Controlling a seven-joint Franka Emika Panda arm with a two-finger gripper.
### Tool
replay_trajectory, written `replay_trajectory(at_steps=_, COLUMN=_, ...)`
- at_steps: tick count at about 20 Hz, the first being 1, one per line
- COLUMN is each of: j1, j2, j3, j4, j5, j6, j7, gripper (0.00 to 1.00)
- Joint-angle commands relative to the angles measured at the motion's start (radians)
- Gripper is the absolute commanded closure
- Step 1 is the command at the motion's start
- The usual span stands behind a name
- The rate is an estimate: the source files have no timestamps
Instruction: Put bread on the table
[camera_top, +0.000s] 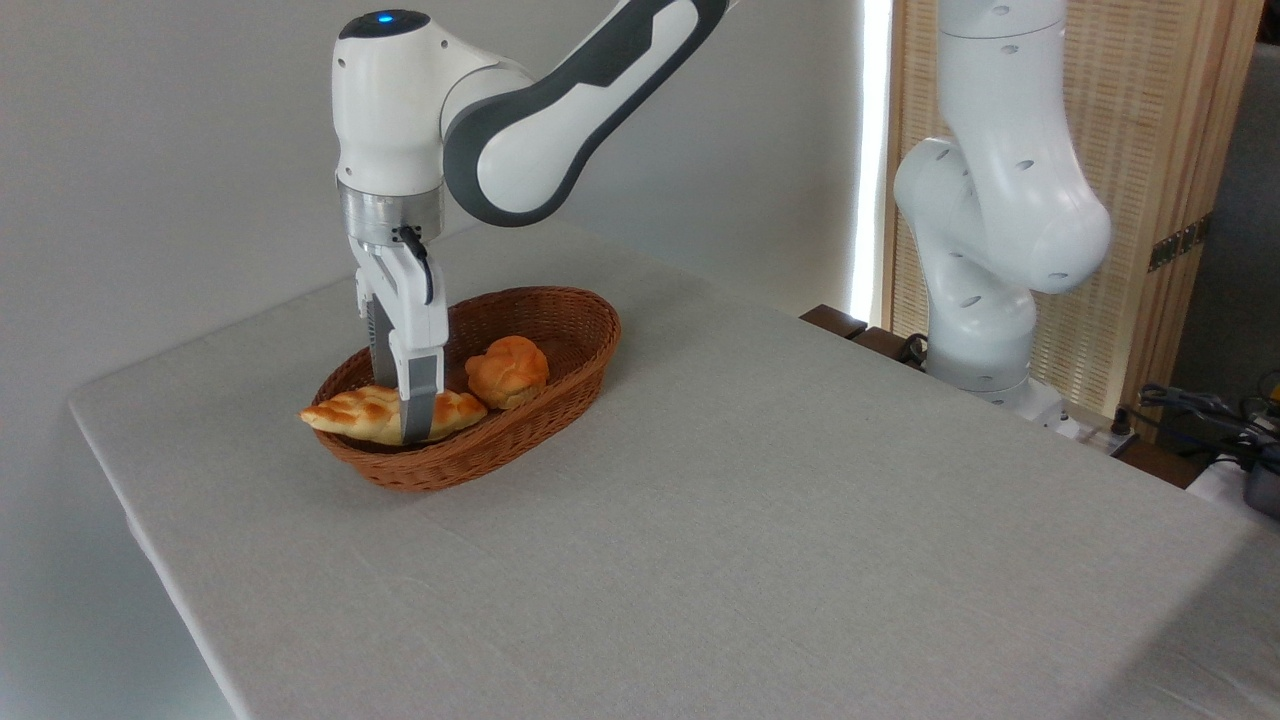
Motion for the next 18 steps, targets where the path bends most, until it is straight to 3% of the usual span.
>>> replay_trajectory(at_steps=1, j1=-0.004, j2=0.003, j3=0.003, j4=-0.007, j5=0.031, j6=0.034, j7=0.006, gripper=0.71)
replay_trajectory(at_steps=6, j1=-0.005, j2=0.01, j3=0.003, j4=-0.007, j5=0.037, j6=0.049, j7=0.005, gripper=1.0)
replay_trajectory(at_steps=14, j1=-0.002, j2=0.002, j3=0.003, j4=0.004, j5=0.022, j6=0.037, j7=-0.006, gripper=1.0)
replay_trajectory(at_steps=18, j1=0.004, j2=-0.001, j3=0.013, j4=0.087, j5=-0.045, j6=-0.088, j7=-0.007, gripper=1.0)
